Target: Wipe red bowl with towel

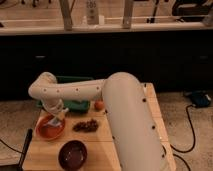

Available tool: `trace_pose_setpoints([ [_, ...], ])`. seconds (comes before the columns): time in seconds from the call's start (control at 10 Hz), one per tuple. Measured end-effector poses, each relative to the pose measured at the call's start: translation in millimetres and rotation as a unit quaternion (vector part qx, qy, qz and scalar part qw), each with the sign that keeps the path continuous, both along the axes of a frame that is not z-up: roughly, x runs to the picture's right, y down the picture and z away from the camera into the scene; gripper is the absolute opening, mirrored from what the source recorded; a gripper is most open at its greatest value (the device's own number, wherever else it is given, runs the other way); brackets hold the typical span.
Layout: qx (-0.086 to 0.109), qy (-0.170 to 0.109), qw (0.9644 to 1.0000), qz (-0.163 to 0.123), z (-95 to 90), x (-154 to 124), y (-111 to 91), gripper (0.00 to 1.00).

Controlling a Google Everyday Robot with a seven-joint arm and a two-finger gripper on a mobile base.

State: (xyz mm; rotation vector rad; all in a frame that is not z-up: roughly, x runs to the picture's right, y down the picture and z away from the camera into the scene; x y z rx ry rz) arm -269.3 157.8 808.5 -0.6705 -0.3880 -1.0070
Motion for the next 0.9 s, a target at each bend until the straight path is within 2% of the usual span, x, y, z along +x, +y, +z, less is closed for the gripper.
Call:
trace_pose_setpoints([
  [0.2, -0.006, -0.032, 0.9993, -0.016, 5.1, -23, 1, 0.02],
  [0.4, -0.018, -0.070, 0.9966, -0.039, 8.4, -43, 5, 0.02],
  [0.6, -0.033, -0.116, 0.9901, -0.071, -0.7, -60, 19, 0.02],
  [0.9, -0.066, -0.179, 0.9760, -0.106, -20.6, -56, 49, 0.02],
])
